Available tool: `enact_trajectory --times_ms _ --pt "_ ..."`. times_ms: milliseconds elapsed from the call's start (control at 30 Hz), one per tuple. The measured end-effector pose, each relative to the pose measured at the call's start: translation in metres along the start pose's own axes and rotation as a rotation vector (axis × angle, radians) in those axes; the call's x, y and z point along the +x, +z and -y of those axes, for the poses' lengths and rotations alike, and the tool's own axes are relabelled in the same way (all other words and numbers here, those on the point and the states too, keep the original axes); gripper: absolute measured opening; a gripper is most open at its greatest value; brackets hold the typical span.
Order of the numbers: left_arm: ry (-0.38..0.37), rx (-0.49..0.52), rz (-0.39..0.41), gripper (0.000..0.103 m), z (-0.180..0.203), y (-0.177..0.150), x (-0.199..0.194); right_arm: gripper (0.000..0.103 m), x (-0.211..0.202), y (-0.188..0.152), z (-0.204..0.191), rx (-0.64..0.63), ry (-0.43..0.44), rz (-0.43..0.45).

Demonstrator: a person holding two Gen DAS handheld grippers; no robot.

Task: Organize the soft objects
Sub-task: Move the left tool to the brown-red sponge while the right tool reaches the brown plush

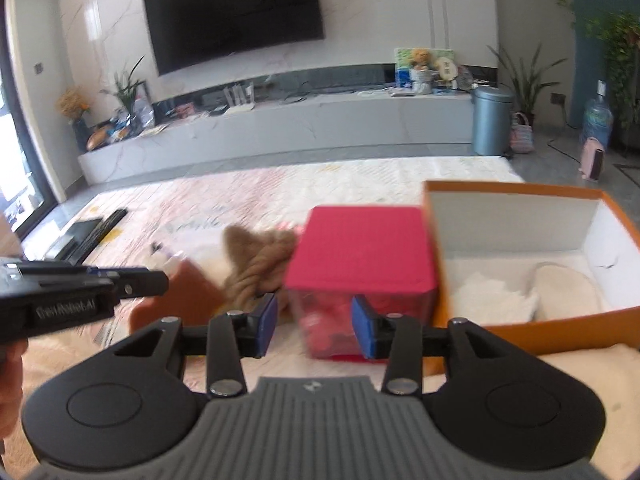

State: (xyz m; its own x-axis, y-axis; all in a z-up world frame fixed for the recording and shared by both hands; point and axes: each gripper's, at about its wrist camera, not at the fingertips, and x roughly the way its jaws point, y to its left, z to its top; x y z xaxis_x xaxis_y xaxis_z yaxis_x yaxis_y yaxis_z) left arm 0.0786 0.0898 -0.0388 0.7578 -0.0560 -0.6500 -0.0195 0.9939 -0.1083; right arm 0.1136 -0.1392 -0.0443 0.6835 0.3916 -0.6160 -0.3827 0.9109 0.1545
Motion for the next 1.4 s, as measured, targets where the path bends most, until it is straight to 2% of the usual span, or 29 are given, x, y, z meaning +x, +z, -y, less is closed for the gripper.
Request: enact_trajectory --times_ms 133,200,267,400,633,700,800,933,1000,1200,1400 --pt "0.063 -0.007 -0.022 0.034 -0.026 -0.009 -0.001 0.046 0.016 -0.014 -0.022 -0.028 0.023 -0.038" --pt "0.075 -0.002 -0.020 0.046 -0.035 -0.011 -0.001 0.046 0.026 -0.018 -0.029 -0.049 0.023 -0.053" --pt "0.089 0.017 -0.018 0.051 -0.043 -0.015 -0.001 0.049 0.033 -0.020 -0.036 -0.066 0.019 -0.060" --pt "0.093 0.026 -0.048 0.055 -0.052 -0.018 0.007 0.051 0.046 -0.019 -0.047 -0.083 0.023 -0.075" --pt "0.066 -0.047 -0.091 0.058 -0.074 -0.026 0.027 0.054 0.064 -0.016 -0.061 -0.119 0.032 -0.075" --pt "0.056 -0.069 -0.089 0.064 -0.077 -0.026 0.027 0.054 0.069 -0.016 -0.064 -0.128 0.028 -0.074" --pt "0.041 -0.087 -0.085 0.065 -0.078 -0.025 0.031 0.053 0.078 -0.014 -0.068 -0.143 0.025 -0.082" --pt "0.026 -0.092 -0.090 0.065 -0.077 -0.024 0.037 0.039 0.091 -0.014 -0.071 -0.157 0.033 -0.100" --pt "0.019 -0.093 -0.097 0.067 -0.077 -0.024 0.040 0.037 0.097 -0.014 -0.072 -0.161 0.032 -0.104" --pt "0.007 -0.105 -0.105 0.068 -0.078 -0.021 0.051 0.034 0.111 -0.011 -0.068 -0.142 0.040 -0.112" --pt "0.000 -0.073 -0.171 0.066 -0.073 -0.021 0.065 0.034 0.120 -0.011 -0.064 -0.125 0.048 -0.122"
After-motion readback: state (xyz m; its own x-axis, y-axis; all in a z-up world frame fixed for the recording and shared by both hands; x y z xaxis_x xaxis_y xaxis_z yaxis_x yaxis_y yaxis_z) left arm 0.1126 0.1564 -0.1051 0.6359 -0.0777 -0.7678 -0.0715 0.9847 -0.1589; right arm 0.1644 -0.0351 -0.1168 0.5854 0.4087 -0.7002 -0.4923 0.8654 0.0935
